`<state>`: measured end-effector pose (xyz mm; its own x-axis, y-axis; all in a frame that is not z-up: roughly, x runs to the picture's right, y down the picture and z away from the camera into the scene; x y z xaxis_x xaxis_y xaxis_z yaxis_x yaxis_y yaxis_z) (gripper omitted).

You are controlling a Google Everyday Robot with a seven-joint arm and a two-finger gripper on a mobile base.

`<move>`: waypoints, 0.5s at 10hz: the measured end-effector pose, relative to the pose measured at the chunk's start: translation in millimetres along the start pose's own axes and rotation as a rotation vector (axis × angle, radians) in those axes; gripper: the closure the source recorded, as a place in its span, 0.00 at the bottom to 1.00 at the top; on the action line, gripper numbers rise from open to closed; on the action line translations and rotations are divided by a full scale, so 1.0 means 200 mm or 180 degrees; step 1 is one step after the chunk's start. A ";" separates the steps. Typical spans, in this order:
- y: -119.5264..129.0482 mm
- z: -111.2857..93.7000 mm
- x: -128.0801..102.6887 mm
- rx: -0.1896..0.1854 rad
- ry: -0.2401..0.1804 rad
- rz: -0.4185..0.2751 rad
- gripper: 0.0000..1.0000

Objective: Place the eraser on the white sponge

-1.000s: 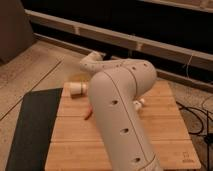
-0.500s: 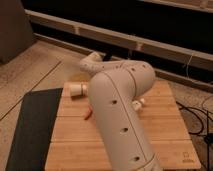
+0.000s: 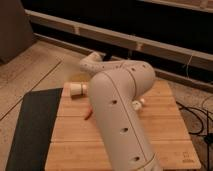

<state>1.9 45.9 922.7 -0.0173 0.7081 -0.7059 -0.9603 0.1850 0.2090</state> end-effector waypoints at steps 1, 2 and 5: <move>0.00 0.00 0.00 0.0000 0.0000 0.0000 0.79; 0.00 0.00 0.00 0.0000 0.0000 0.0000 0.79; 0.00 0.01 0.00 0.0002 0.0004 -0.0001 0.82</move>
<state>2.1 46.8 923.3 -0.0174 0.7071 -0.7069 -0.9601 0.1856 0.2094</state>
